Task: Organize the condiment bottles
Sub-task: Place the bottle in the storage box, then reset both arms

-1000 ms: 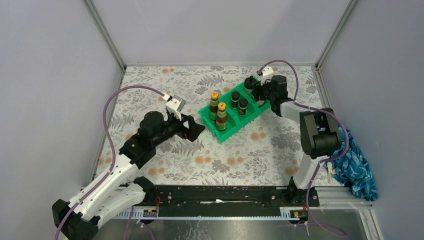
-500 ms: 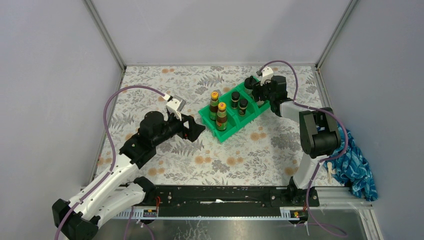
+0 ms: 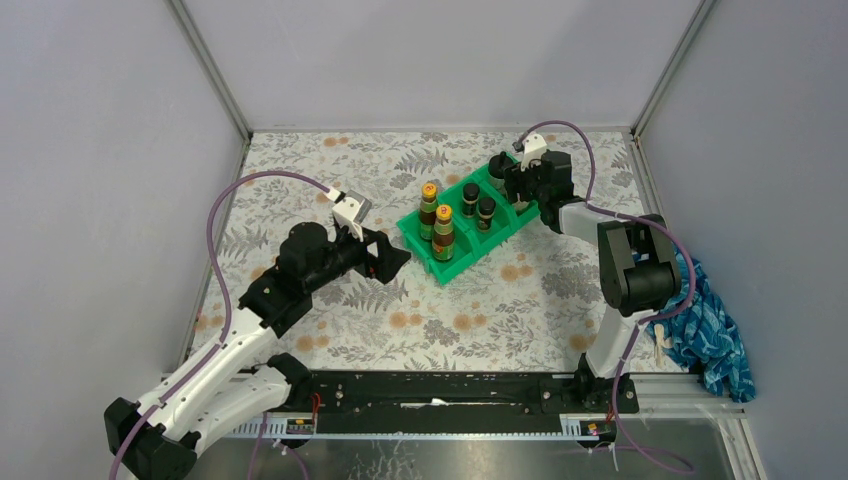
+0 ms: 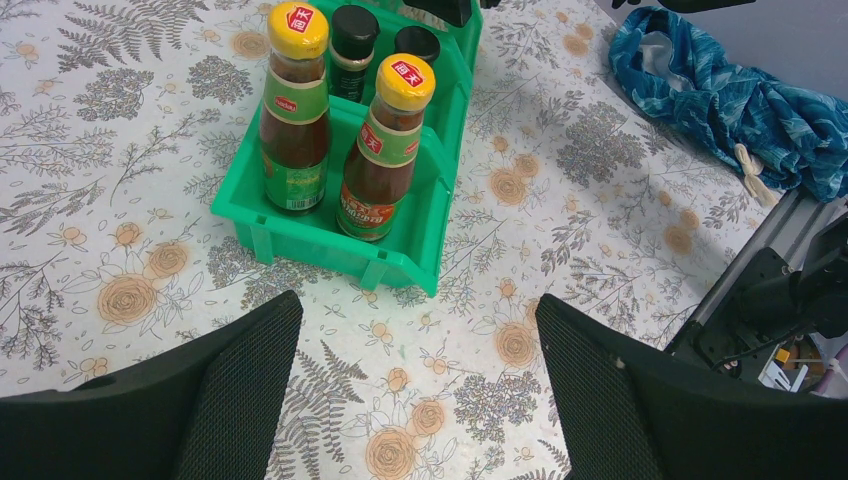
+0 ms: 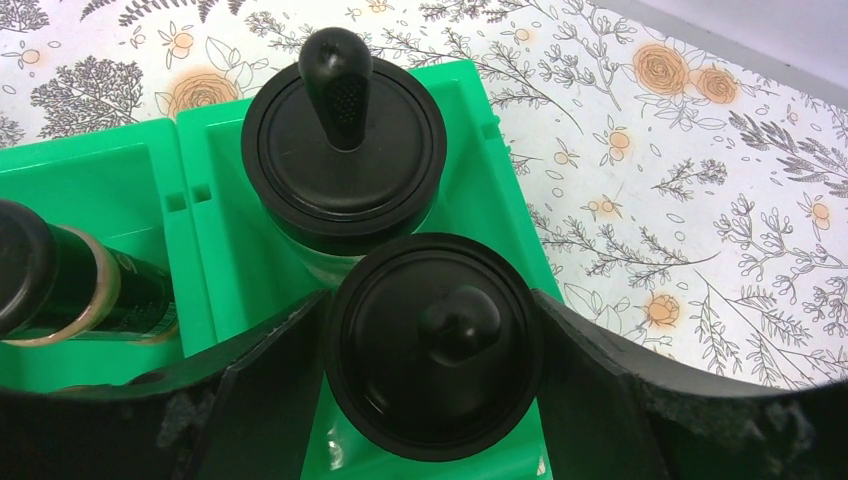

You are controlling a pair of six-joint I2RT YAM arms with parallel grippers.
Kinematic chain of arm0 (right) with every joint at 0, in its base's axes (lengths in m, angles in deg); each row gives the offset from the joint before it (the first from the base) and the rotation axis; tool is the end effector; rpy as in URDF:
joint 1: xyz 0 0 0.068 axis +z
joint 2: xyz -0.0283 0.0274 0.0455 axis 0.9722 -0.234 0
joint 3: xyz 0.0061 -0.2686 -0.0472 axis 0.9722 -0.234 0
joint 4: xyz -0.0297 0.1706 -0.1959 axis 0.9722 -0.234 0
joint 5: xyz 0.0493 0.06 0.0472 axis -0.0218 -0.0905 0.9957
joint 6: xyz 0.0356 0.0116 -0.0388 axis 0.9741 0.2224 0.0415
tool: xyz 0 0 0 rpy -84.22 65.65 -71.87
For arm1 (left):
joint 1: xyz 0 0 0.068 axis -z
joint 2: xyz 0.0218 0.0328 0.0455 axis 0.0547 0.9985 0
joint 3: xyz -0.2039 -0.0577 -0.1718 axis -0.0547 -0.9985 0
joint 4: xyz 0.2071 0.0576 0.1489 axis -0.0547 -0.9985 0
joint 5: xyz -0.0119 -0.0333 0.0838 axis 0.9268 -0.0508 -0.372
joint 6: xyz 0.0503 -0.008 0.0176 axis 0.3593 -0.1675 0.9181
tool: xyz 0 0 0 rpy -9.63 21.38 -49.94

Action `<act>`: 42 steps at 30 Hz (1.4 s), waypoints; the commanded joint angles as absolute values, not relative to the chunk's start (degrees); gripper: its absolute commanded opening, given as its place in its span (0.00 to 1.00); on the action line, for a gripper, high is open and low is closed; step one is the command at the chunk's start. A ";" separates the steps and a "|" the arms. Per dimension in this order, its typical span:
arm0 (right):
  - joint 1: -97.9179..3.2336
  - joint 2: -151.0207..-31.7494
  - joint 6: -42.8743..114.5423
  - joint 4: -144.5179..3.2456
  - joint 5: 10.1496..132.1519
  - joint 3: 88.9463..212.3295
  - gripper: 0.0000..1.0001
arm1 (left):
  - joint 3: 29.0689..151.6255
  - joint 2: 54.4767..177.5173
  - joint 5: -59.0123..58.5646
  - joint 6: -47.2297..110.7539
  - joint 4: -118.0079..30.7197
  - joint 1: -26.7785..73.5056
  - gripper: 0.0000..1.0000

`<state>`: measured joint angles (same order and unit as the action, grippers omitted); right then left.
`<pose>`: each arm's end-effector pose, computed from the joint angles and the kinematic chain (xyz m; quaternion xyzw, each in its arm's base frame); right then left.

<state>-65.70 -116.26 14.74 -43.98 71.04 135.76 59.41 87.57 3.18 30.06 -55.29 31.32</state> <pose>0.4029 0.0814 0.1999 -0.2135 0.7855 0.0358 0.5798 0.1565 -0.1160 0.3130 0.2059 0.7660 -0.3181 0.5193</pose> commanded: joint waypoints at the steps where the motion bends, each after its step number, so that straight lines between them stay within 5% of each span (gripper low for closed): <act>1: -65.18 -116.36 14.69 -40.55 70.02 138.55 0.79 | 59.24 87.27 4.34 29.55 -52.99 31.76 0.91; 20: -64.63 -112.01 15.87 -42.80 69.04 138.54 0.99 | 59.66 85.75 3.82 27.99 -52.70 31.75 0.91; 33: -60.50 -98.86 21.13 -51.82 58.01 138.63 1.00 | 74.29 88.46 -3.31 27.19 -53.26 31.93 0.91; 42: -59.29 -88.77 27.34 -56.94 46.50 134.08 1.00 | 84.16 101.26 -22.15 32.17 -46.61 32.02 0.93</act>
<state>-59.41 -93.09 23.54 -54.01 54.65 135.82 83.56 96.16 -9.89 28.91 -52.21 31.71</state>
